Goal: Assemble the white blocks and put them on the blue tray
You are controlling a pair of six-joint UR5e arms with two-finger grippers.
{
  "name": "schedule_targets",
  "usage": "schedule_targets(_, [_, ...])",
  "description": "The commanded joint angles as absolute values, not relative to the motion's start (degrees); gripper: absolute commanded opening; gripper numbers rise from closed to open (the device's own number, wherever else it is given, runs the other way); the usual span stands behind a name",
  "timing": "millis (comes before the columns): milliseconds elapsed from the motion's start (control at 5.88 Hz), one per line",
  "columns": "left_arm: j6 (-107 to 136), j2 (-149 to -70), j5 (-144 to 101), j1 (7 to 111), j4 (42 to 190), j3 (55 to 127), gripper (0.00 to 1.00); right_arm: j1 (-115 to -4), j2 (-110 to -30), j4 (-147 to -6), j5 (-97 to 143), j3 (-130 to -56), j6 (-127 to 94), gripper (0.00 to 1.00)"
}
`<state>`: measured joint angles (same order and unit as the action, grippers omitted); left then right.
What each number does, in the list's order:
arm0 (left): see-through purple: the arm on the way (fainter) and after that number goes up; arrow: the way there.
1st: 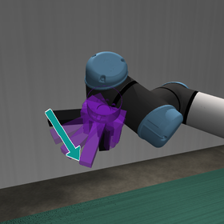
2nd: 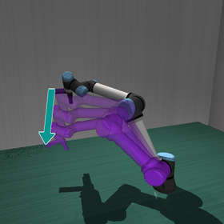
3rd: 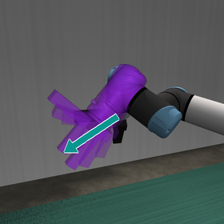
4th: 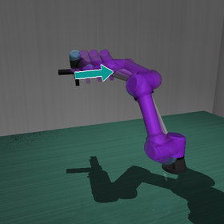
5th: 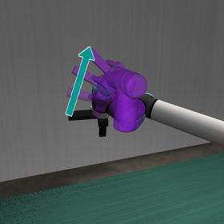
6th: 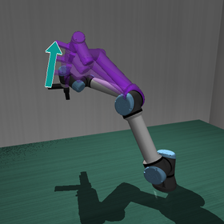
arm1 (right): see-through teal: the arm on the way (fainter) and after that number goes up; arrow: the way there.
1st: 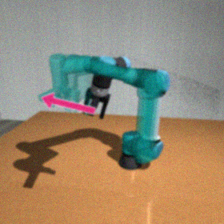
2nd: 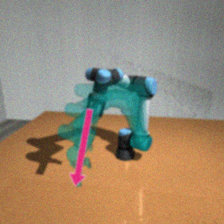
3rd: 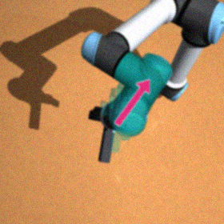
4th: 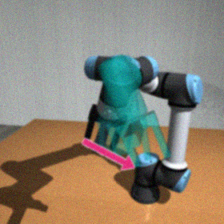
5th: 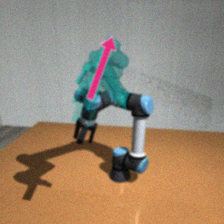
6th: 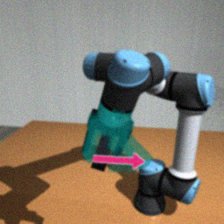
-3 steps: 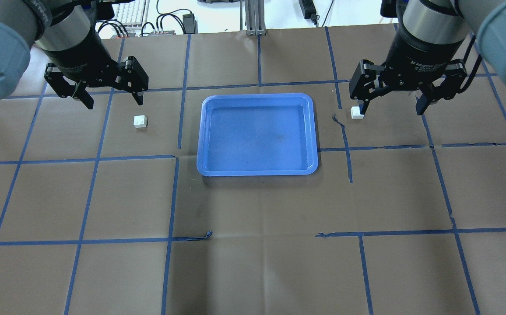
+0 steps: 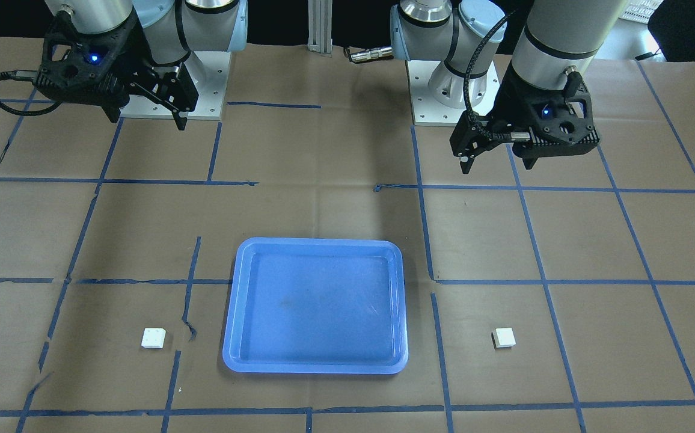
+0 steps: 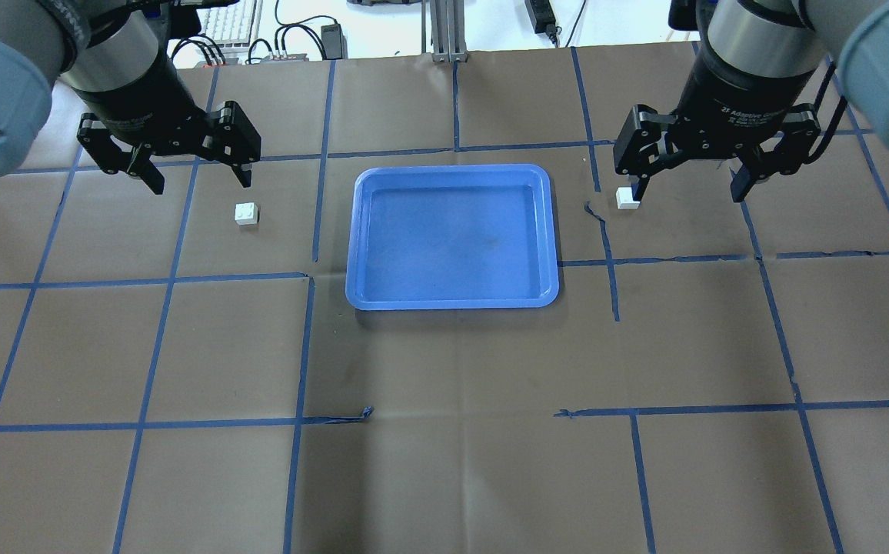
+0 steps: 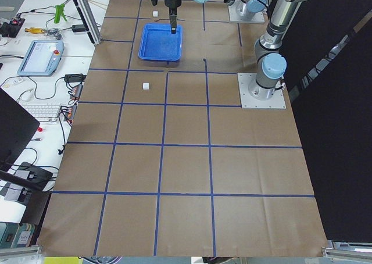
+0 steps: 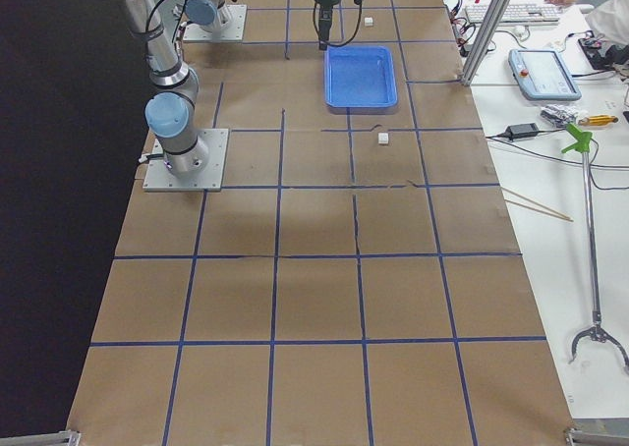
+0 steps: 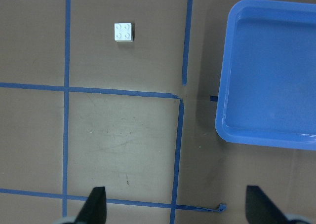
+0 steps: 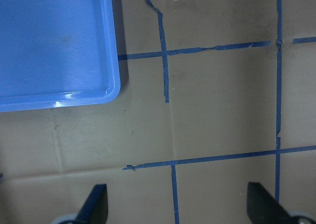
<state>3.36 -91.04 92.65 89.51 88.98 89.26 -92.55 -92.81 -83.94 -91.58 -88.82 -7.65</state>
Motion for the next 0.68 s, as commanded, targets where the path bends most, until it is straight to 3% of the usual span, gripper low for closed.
schedule_targets(0, [2.9,-91.92,92.37,89.3,87.64,90.43,1.0,-92.55,-92.81,-83.94,-91.58,-88.77,-7.65,1.0])
schedule_targets(511, [1.33,-93.68,90.62,83.79,75.18,92.1,1.0,-92.55,-92.81,-83.94,-91.41,-88.77,-7.65,1.0])
